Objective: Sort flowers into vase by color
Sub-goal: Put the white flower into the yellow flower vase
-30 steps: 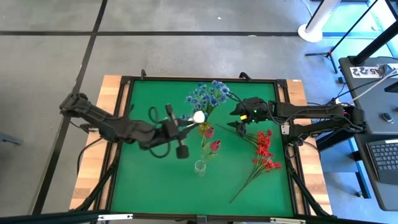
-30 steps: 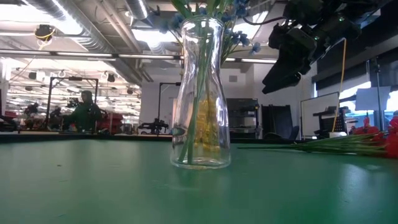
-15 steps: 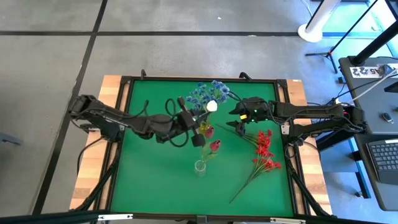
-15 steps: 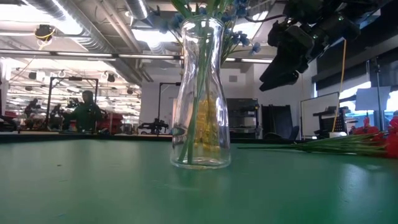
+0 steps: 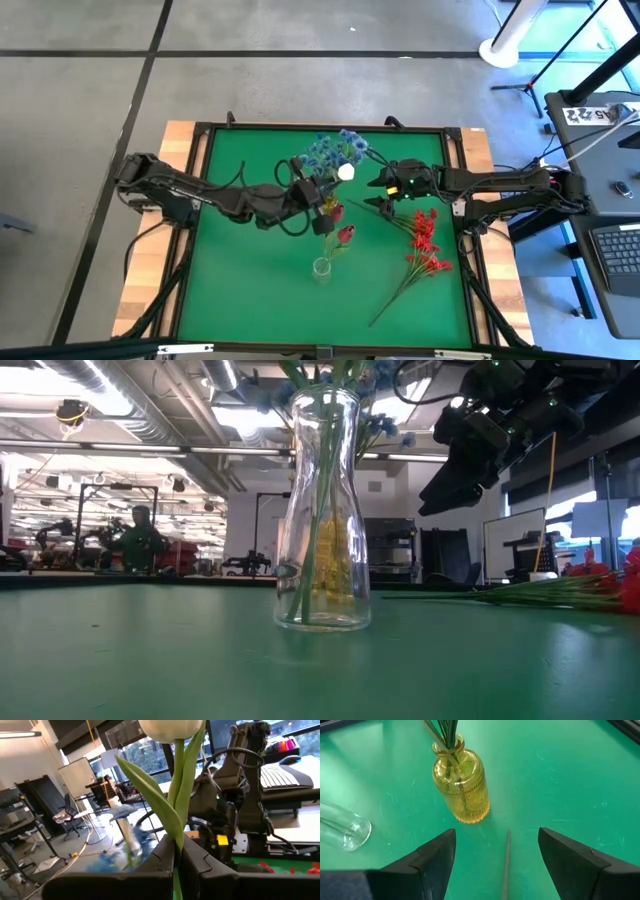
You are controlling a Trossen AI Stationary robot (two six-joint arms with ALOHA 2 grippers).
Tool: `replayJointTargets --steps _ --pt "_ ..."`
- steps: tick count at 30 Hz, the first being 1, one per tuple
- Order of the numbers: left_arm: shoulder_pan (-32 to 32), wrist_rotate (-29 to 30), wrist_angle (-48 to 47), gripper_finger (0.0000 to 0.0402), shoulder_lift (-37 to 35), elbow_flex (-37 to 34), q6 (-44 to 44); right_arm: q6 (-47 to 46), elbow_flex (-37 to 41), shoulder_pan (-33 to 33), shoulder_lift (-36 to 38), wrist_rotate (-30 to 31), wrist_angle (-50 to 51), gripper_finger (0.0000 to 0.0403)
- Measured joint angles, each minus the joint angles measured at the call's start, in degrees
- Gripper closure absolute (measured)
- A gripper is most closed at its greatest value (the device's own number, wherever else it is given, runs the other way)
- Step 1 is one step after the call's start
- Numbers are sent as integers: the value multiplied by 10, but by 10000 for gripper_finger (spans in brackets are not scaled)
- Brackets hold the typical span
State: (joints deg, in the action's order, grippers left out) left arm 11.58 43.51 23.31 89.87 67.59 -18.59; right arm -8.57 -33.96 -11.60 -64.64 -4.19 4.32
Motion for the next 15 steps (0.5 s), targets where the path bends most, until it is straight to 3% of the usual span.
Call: replayJointTargets --steps 15 --pt "-28 -21 -15 401 53 0 67 0 0 0 0 0 0 121"
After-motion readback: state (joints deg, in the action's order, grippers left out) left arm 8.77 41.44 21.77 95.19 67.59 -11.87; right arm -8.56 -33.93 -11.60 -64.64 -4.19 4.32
